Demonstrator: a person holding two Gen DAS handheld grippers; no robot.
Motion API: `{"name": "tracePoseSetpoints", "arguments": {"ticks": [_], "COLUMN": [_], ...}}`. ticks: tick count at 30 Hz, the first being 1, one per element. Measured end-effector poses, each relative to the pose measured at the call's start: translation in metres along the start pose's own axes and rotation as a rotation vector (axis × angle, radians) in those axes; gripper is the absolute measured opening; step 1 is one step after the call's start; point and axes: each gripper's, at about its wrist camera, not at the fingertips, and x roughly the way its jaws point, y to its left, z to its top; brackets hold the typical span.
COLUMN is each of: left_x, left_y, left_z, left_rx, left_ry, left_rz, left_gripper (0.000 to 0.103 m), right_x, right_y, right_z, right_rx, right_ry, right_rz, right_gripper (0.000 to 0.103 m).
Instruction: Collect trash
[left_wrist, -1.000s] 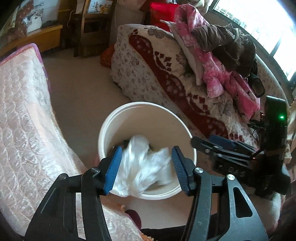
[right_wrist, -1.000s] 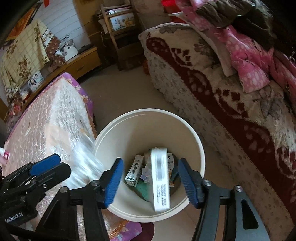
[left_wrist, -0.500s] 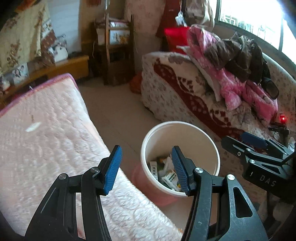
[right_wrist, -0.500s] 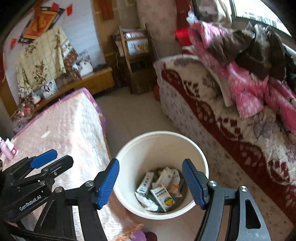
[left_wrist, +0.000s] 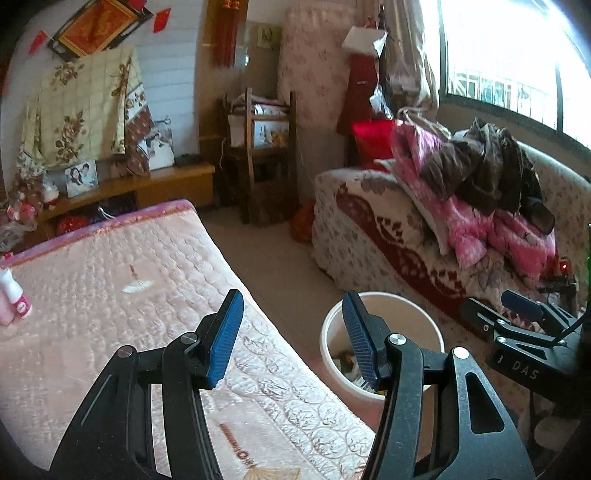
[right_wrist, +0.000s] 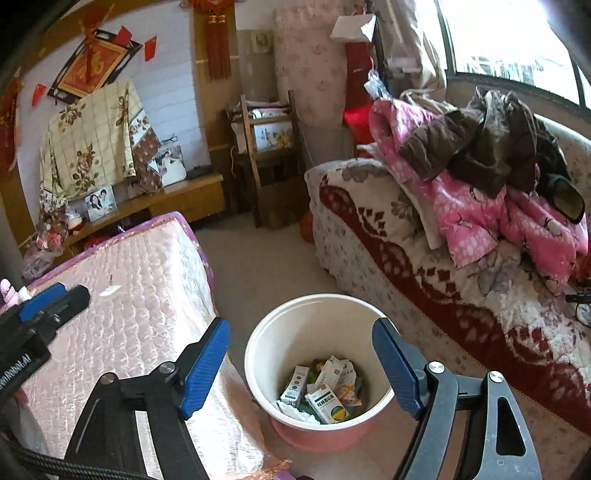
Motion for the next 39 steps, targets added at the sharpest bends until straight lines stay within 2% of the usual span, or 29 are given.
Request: {"name": "tracePoseSetpoints", "arguments": {"ticks": [4,7,14,22,39], "left_x": [-0.017,-0.026,-0.040,-0.046,-0.045], "left_y": [0.004,0.006,0.014,0.018,0.015], "left_z": [0.000,-0.001,-0.003,-0.004,-0.005], "left_rx": [0.013,0.016,-0.009,-0.024,-0.008], "left_ry": [-0.038,-0.053,-0.084,-0.109,-0.104], "left_rz": [0.021,0.019,0.010,0.012,0.016], "left_gripper": [0.057,0.062,0.062,0.062,0.062], "right_x": [-0.016,-0.027,-0.044,-0.052,-0.052], "right_y": [0.007,0.013,0.026,0.031,0.031], "right_z": [0.003,0.005,0.010,0.012,0.010], "right_rx": [0.006,0.002,-0.030,-0.034,-0.036], "right_ry": [-0.052,-0.085,-0.122,-0.140,-0.139], "right_rz": [0.010,0.015,0.017,0.027,0.023], "right_gripper": [0.086,0.087,0.088,0.092,0.092]}}
